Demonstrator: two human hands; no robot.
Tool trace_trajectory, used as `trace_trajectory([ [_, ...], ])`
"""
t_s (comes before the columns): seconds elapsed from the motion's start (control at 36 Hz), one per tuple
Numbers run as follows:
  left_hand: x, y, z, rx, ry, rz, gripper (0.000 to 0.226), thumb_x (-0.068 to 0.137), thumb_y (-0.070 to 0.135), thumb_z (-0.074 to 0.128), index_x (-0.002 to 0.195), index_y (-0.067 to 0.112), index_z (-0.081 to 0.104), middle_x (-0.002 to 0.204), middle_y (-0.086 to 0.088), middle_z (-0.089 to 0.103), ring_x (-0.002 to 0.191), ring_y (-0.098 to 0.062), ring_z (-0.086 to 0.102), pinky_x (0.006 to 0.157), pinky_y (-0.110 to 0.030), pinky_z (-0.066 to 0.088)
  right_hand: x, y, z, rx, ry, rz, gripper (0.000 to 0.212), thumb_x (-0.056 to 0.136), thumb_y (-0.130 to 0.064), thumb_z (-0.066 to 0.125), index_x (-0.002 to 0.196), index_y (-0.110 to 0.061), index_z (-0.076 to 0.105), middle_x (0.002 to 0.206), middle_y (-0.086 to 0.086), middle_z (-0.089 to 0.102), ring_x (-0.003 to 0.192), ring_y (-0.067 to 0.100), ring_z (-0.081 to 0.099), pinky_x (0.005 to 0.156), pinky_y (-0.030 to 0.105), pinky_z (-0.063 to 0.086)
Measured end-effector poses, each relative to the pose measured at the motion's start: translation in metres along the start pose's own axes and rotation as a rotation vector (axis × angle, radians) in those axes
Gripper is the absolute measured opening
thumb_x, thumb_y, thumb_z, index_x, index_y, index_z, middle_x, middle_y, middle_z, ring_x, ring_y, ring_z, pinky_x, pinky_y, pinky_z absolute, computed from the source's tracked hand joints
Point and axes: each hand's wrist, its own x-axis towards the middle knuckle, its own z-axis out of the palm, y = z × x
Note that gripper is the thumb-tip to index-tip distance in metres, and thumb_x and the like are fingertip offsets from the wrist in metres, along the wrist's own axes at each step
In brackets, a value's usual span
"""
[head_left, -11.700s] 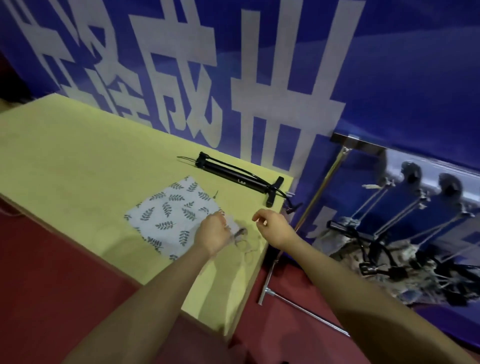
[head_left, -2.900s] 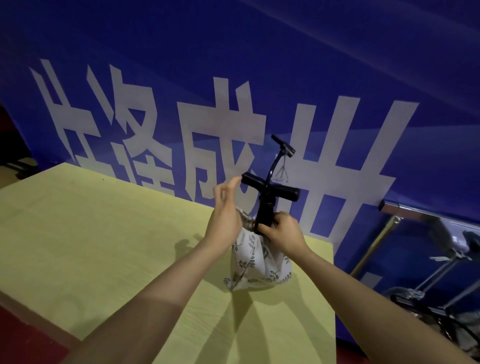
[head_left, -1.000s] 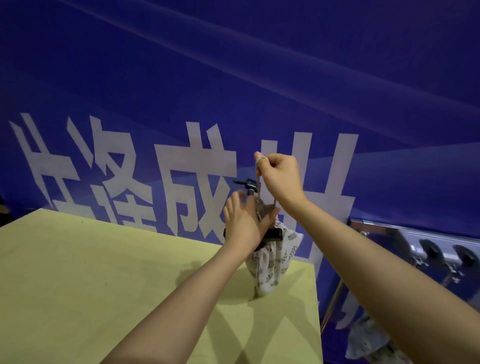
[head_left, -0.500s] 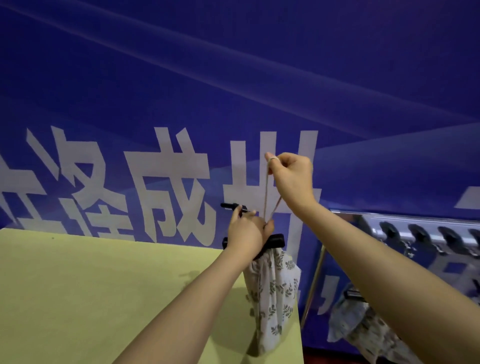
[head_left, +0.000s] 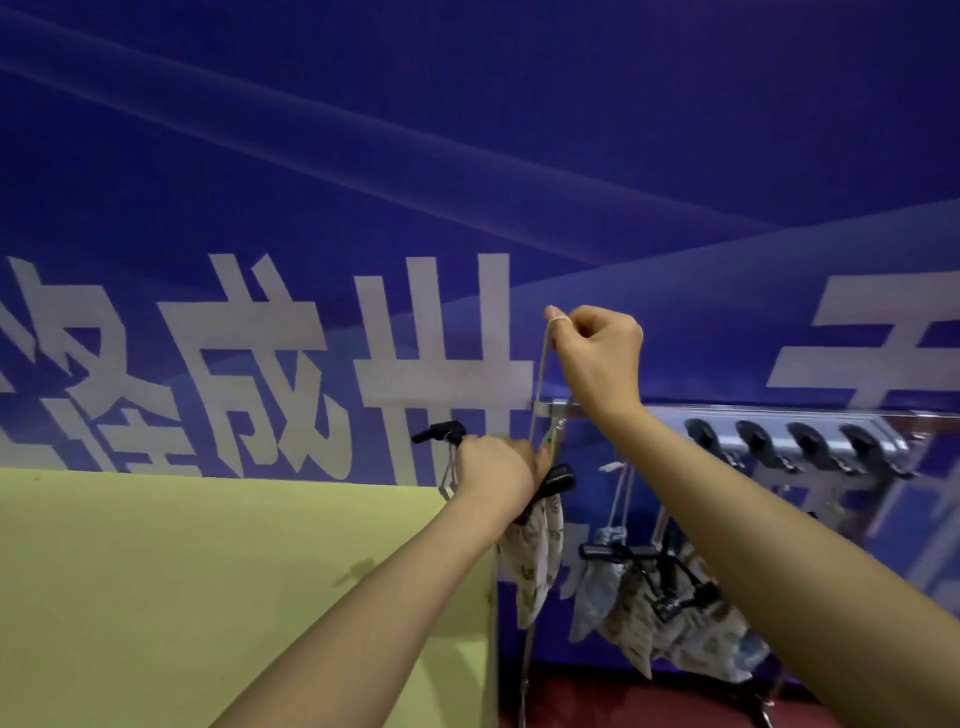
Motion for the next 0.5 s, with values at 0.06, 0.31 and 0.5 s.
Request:
trace_trajectory([
  [0.06,-0.003,0.028,-0.005,-0.038,-0.059,-0.032,0.037,0.101,0.035,0.030,0.133,0.022,0.045,0.115,-0.008,0.059,0.104,-0.027,0.059,0.076,-0.033,0.037,-0.003,0.008,-0.023,-0.013,-0.033,-0.006,0.049,0.089,-0.024,0.060,0.058,0.013,0.049,0.054,0.030,0.047,0.050,0.021,0.034,0.053,0.040,0.040],
  [0.31,-0.032,0.145,0.023,-0.316,-0.060,-0.037,0.066,0.094,0.062,0.024,0.111,0.010,0.060,0.115,-0.010,0.061,0.104,-0.029,0.061,0.085,-0.037,0.042,-0.043,0.066,-0.121,-0.098,-0.211,0.038,0.048,0.089,-0.019,0.061,0.055,0.010,0.044,0.048,0.021,0.038,0.048,0.021,0.032,0.050,0.034,0.032],
  [0.5,-0.034,0.232,0.042,-0.854,-0.361,0.006,0.047,0.095,0.051,0.039,0.076,0.012,0.056,0.075,-0.009,0.059,0.075,-0.029,0.061,0.069,-0.035,0.049,-0.085,0.118,-0.204,-0.201,-0.340,0.170,0.048,0.089,-0.019,0.061,0.054,0.009,0.047,0.047,0.023,0.037,0.046,0.016,0.034,0.051,0.024,0.035],
])
